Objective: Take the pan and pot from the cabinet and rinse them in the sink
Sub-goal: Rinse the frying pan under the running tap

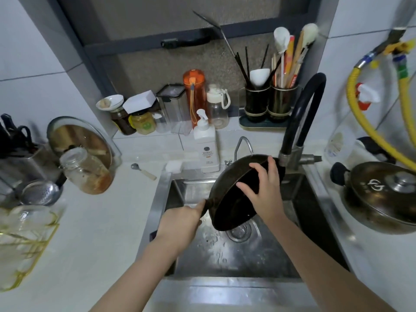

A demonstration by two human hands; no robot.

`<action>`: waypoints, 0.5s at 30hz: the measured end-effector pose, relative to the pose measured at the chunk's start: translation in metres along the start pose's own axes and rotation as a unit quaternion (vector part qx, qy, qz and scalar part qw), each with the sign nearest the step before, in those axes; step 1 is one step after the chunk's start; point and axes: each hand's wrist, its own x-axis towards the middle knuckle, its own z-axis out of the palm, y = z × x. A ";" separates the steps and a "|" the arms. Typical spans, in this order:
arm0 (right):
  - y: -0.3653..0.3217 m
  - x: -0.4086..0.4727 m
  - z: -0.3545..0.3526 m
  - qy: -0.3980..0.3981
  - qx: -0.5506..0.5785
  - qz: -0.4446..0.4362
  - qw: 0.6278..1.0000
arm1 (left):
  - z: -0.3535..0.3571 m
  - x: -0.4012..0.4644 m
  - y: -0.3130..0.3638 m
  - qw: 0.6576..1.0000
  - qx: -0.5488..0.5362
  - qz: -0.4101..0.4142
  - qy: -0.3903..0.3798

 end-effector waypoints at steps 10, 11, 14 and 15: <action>0.015 -0.014 -0.008 -0.004 -0.018 0.031 0.999 | 0.002 0.000 0.009 1.000 0.002 0.025 -0.017; 0.017 -0.012 -0.010 -0.022 -0.018 0.034 0.999 | 0.003 0.000 0.011 0.999 -0.018 0.026 -0.028; 0.028 -0.004 -0.017 -0.092 -0.020 0.030 0.995 | 0.013 0.003 0.019 0.991 -0.115 0.023 -0.057; 0.033 -0.002 -0.019 -0.111 -0.028 0.025 0.993 | 0.019 0.004 0.023 0.985 -0.158 0.018 -0.070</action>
